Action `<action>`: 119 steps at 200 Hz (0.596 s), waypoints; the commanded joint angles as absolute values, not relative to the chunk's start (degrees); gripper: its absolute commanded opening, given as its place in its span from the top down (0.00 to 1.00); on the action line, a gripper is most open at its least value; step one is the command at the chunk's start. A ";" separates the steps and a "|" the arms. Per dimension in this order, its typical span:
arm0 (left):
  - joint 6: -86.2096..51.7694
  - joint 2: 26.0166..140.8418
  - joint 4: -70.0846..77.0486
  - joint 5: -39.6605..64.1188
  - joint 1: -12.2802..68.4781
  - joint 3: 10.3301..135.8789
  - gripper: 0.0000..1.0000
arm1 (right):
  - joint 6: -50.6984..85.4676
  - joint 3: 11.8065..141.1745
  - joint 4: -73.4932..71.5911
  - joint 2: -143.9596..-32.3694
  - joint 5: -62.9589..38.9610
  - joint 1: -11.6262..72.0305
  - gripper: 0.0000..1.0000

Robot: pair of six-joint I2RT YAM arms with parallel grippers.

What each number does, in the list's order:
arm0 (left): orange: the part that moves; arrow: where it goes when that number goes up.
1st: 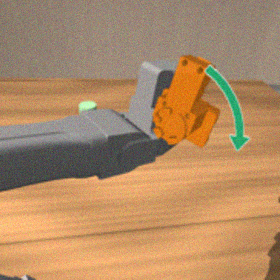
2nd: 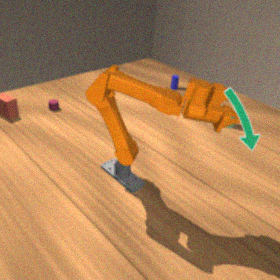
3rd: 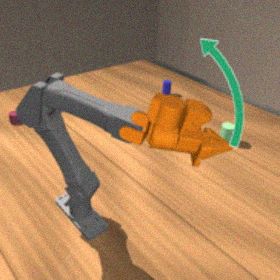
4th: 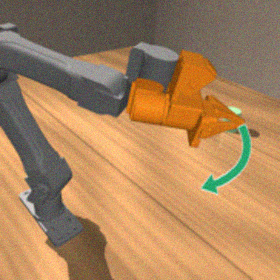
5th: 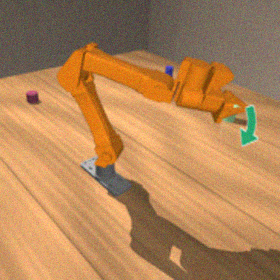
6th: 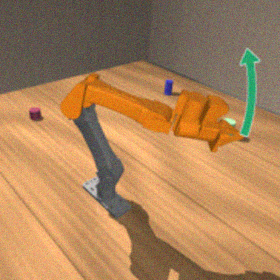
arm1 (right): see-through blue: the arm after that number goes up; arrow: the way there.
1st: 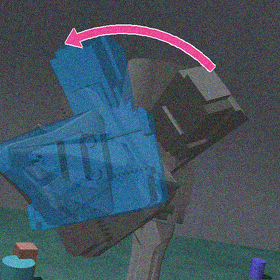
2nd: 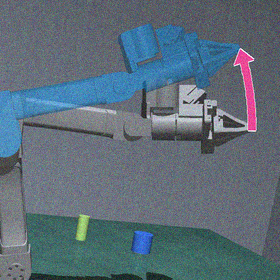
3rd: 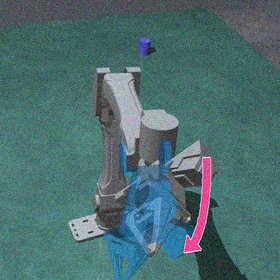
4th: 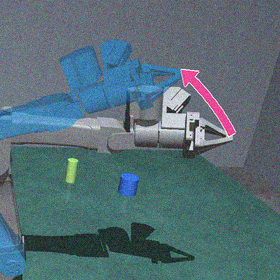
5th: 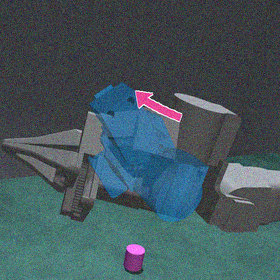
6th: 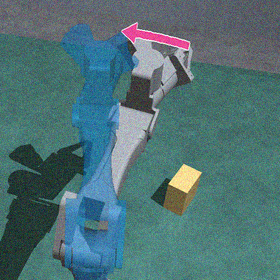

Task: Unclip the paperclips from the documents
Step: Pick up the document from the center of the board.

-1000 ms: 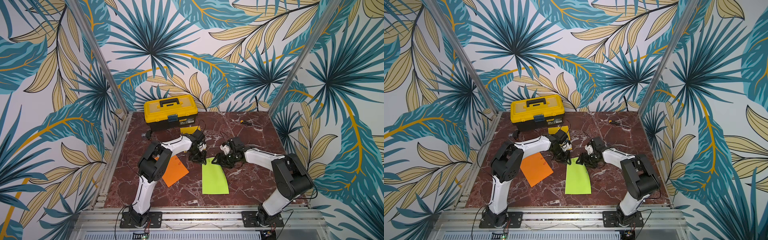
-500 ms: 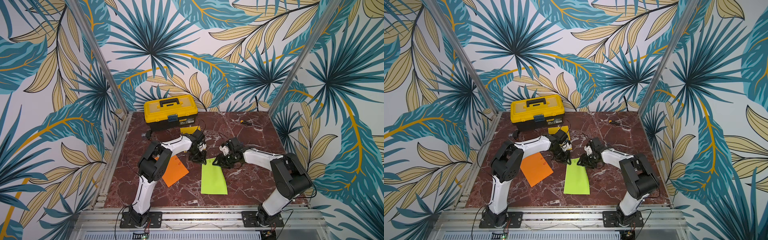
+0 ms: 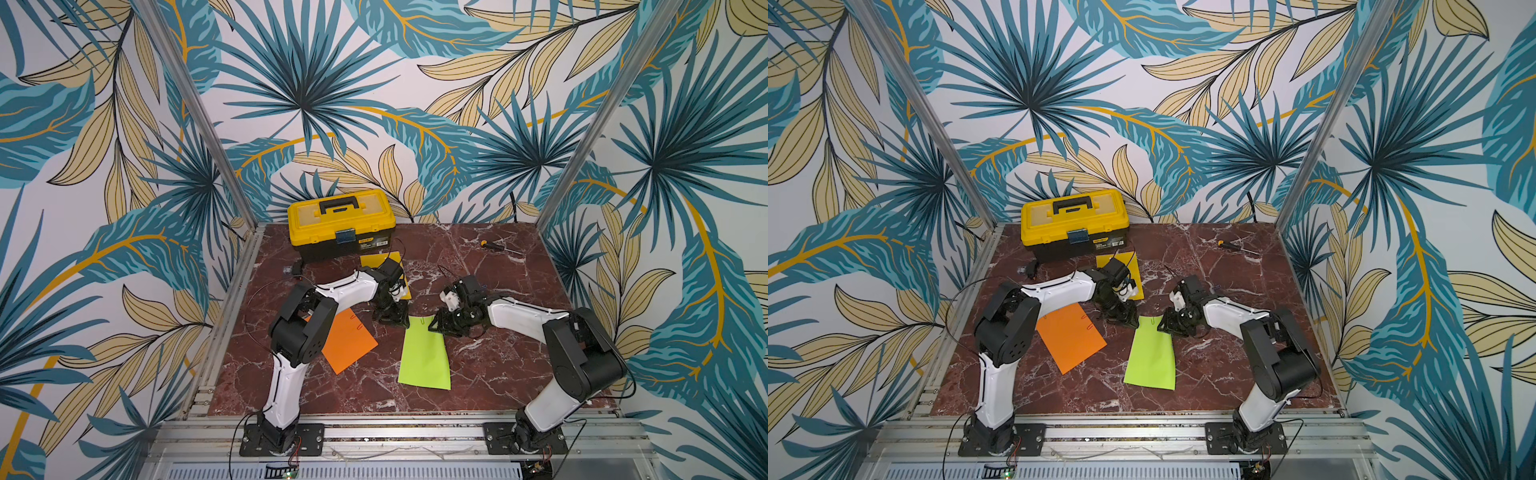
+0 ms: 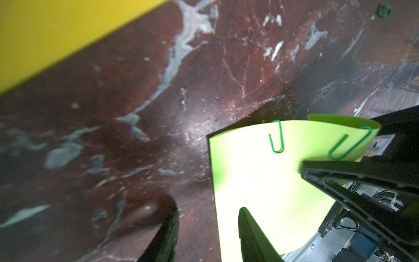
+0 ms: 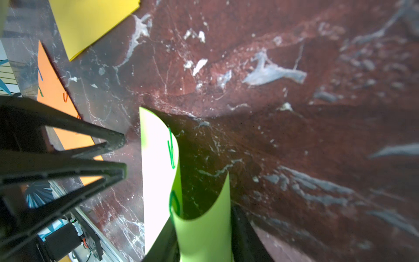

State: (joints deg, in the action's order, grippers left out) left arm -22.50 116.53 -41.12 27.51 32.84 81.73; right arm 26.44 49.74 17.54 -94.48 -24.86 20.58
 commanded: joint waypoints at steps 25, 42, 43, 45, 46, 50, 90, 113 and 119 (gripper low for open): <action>-21.45 108.47 -29.24 33.16 29.34 76.16 0.46 | 23.29 48.43 18.90 -87.38 -25.90 20.08 0.64; -22.44 107.53 -24.62 36.38 28.42 73.78 0.45 | 22.57 48.27 18.46 -85.09 -27.21 19.76 0.65; -22.51 107.46 -24.35 36.52 28.36 73.72 0.45 | 22.53 48.31 18.46 -84.95 -27.23 19.73 0.65; -22.75 107.35 -23.75 36.86 28.29 73.45 0.45 | 22.51 48.33 18.46 -84.74 -27.35 19.76 0.65; -22.84 107.29 -23.43 37.02 28.21 73.29 0.45 | 22.46 48.38 18.46 -84.60 -27.43 19.77 0.65; -23.16 107.08 -22.25 37.63 27.99 72.60 0.45 | 22.39 48.34 18.42 -84.18 -27.63 19.69 0.65; -23.45 105.40 -14.72 42.54 27.01 69.30 0.45 | 21.96 48.34 17.55 -80.86 -30.39 18.99 0.65; -23.25 105.20 -11.06 44.74 26.57 67.97 0.44 | 21.64 48.47 17.06 -80.44 -31.70 18.76 0.66; -23.19 105.41 -10.39 45.18 26.40 67.81 0.44 | 21.47 48.51 16.98 -80.50 -31.96 18.77 0.66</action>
State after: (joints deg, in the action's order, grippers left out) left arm -23.59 107.24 -17.10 41.12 27.20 68.75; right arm 22.94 49.60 17.76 -81.17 -29.50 19.03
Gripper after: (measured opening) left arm 0.553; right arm 0.345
